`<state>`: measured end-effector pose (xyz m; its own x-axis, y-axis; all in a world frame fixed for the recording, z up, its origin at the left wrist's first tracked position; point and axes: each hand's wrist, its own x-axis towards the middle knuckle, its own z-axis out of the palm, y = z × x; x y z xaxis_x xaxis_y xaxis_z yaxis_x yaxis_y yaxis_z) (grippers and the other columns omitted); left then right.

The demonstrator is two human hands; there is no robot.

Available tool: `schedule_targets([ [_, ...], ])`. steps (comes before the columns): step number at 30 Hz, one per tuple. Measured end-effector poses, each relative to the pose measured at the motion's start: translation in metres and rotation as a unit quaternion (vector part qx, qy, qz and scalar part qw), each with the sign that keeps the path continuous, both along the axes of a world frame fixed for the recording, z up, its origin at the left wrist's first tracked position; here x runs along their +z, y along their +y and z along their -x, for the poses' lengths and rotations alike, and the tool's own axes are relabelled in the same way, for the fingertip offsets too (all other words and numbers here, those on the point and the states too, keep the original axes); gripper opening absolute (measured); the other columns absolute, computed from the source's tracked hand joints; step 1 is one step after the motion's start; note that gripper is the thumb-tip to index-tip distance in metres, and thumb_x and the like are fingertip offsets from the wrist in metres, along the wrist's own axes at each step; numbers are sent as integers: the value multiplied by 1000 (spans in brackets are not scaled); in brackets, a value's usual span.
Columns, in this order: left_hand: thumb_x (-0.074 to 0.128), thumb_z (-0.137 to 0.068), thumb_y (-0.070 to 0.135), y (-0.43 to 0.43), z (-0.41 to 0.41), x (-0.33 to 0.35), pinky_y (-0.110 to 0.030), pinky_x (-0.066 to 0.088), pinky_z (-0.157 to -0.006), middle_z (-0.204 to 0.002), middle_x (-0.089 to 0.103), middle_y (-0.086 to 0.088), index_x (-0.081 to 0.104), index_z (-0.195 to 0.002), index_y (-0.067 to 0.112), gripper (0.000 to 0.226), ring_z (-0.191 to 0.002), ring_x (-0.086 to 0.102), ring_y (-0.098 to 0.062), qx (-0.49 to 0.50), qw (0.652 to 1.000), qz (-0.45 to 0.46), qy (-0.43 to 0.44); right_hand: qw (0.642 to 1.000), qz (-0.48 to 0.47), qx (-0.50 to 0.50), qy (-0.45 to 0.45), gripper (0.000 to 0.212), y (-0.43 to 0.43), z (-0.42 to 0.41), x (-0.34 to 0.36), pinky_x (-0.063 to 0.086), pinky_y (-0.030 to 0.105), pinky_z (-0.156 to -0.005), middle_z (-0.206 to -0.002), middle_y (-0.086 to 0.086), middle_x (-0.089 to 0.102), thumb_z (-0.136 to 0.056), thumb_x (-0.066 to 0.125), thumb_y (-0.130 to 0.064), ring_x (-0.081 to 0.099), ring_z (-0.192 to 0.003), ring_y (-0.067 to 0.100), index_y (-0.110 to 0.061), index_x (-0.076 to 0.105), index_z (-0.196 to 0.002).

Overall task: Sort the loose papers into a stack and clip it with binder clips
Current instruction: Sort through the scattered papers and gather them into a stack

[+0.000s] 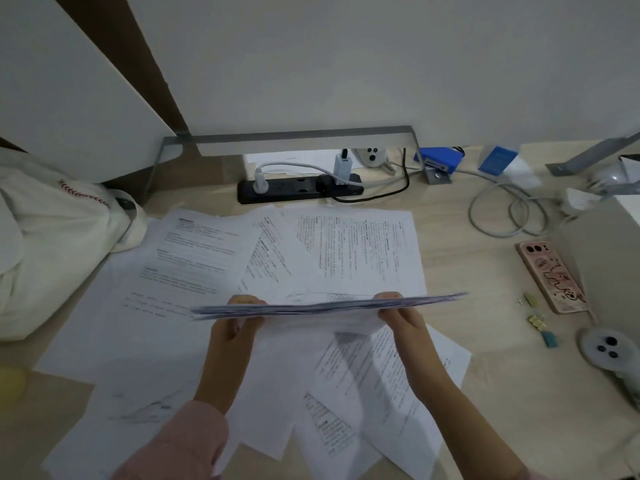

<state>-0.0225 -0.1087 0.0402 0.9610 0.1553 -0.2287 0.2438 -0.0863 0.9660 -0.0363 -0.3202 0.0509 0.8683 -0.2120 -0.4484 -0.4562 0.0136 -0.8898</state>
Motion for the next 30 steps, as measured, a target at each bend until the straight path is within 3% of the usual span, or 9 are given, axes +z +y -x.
schedule_targets([
  [4, 61, -78, 19, -25, -5, 8, -18, 38, -64, -82, 52, -7, 55, -83, 10, 12, -76, 49, -14, -19, 1000, 14, 8, 999, 15, -1, -47, 27, -32, -2, 6, 46, 9, -65, -87, -20, 65, -91, 42, -5, 60, -84, -7, -22, 62, -95],
  [7, 51, -88, -1, -70, -4, 11, -5, 46, -67, -90, 66, 9, 59, -103, 17, 25, -77, 61, 8, -57, 998, 32, -3, 995, 85, 1, -49, 26, -73, 0, 3, 48, 14, -71, -97, -11, 66, -90, 44, -6, 61, -87, -2, -21, 60, -104],
  [10, 47, -92, 2, -119, 2, -1, -4, 46, -66, -81, 69, 22, 59, -93, 26, 27, -76, 62, 10, -110, 993, 30, 35, 989, 148, -11, -3, 9, -126, 11, -15, 40, 31, -66, -87, 19, 54, -88, 46, -7, 50, -78, 21, -4, 53, -93],
  [15, 43, -97, 21, -191, 24, -38, -4, 45, -60, -89, 64, 21, 58, -96, 31, 18, -74, 63, 10, -175, 974, 2, 143, 975, 202, -14, 88, 5, -196, 28, -45, 39, 29, -60, -75, 6, 53, -88, 47, -9, 50, -70, 21, -8, 51, -92],
  [19, 38, -98, 25, -224, 35, -72, -24, 35, -67, -73, 53, -2, 46, -73, 16, 27, -66, 49, -13, -201, 956, -49, 210, 966, 224, 10, 126, 11, -232, 36, -63, 37, 26, -53, -73, 0, 54, -91, 46, -8, 51, -63, 15, -11, 47, -101],
  [21, 38, -97, 25, -235, 39, -84, -29, 34, -67, -71, 47, -7, 40, -68, 16, 30, -66, 45, -16, -200, 952, -72, 223, 964, 226, 10, 138, 17, -244, 37, -69, 38, 26, -52, -80, 2, 60, -90, 48, -8, 55, -68, 15, -13, 46, -107],
  [24, 38, -96, 26, -242, 43, -94, -29, 35, -65, -70, 49, -7, 40, -67, 17, 31, -65, 46, -16, -200, 946, -106, 234, 962, 231, 10, 146, 31, -255, 37, -77, 48, 31, -61, -103, 8, 63, -87, 51, -6, 61, -82, 20, -16, 46, -115],
  [26, 38, -96, 28, -243, 46, -98, -30, 38, -64, -72, 50, -9, 43, -69, 16, 30, -64, 46, -17, -196, 943, -124, 237, 955, 265, 25, 130, 43, -257, 37, -78, 52, 39, -76, -119, 11, 56, -84, 53, -2, 59, -95, 24, -14, 44, -125],
  [30, 37, -96, 34, -239, 48, -90, -29, 45, -67, -79, 61, 2, 51, -88, 21, 21, -67, 55, -13, -201, 939, -166, 223, 926, 360, 56, 100, 53, -253, 39, -74, 41, 43, -97, -129, 22, 40, -82, 57, 2, 41, -116, 34, -5, 40, -132],
])
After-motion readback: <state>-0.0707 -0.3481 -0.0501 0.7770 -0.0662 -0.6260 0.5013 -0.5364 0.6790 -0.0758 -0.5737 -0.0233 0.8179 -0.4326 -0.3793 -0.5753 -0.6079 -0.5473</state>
